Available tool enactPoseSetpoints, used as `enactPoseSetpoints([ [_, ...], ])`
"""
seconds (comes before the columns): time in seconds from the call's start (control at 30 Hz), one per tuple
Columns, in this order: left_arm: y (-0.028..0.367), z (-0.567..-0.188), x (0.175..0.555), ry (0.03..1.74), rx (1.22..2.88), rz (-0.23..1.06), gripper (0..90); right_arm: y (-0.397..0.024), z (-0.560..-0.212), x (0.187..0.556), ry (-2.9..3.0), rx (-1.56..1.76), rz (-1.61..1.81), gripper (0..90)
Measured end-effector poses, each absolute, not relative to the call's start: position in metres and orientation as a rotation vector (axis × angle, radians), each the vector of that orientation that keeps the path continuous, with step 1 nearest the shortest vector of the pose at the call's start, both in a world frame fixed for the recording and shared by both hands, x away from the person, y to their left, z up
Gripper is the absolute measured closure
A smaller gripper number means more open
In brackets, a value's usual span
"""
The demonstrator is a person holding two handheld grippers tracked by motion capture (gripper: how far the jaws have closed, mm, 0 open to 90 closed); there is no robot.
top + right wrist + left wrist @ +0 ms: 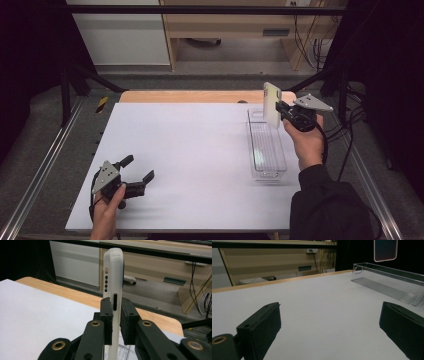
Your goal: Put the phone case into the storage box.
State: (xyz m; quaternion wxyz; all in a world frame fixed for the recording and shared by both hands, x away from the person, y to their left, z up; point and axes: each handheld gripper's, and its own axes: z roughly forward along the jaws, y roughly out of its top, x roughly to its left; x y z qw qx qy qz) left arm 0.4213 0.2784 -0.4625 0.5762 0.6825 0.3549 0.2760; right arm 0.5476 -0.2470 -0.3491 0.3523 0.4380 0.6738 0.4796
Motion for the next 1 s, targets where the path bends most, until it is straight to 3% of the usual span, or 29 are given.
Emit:
enactPoseSetpoints([
  [1.0, 0.277, -0.461, 0.421, 0.813, 1.599, 0.644, 3.6, -0.228, -0.389, 0.599, 1.819, 1.362, 1.232, 81.8],
])
